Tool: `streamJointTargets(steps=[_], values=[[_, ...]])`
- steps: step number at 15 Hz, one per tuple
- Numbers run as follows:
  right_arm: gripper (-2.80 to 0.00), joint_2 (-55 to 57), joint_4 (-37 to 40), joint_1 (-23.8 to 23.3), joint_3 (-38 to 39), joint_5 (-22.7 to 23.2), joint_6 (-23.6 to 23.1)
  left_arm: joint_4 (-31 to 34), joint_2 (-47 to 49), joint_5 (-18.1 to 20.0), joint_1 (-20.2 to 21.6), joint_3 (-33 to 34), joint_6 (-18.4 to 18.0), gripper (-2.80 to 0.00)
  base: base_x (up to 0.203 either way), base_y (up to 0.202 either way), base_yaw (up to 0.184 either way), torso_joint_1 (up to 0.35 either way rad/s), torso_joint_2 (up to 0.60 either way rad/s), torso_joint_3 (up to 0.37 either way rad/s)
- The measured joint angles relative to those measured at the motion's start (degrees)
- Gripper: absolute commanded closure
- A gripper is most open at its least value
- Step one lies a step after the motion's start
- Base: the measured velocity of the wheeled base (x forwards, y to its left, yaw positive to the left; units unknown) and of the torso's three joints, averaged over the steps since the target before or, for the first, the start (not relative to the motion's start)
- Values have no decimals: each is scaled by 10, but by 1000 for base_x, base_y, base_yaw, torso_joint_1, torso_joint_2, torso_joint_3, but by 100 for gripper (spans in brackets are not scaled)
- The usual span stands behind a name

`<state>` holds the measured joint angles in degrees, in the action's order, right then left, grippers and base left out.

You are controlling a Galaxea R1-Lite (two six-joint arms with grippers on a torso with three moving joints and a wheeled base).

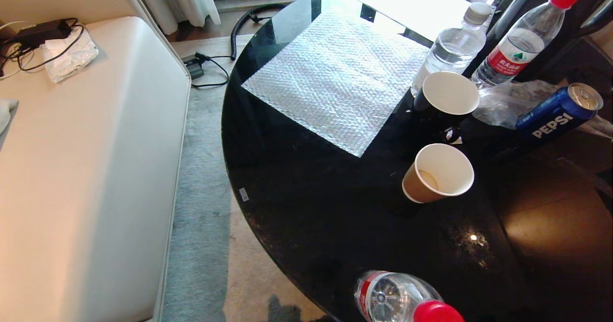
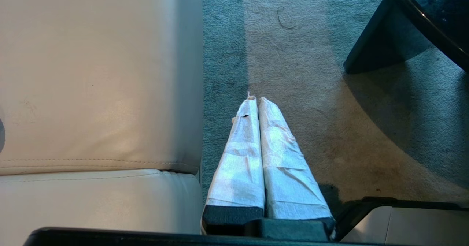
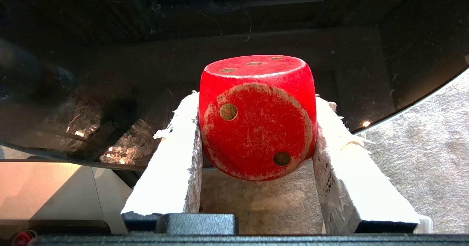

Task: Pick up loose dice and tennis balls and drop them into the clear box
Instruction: Put the toys in the box

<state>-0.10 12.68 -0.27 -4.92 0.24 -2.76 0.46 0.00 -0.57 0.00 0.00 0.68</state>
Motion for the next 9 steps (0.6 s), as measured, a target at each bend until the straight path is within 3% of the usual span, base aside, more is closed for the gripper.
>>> streamJointTargets(steps=[9], values=[[0, 0, 0, 0, 0, 0, 0, 0, 0, 0, 0, 0, 0, 0, 0, 0, 0, 0, 0, 0]])
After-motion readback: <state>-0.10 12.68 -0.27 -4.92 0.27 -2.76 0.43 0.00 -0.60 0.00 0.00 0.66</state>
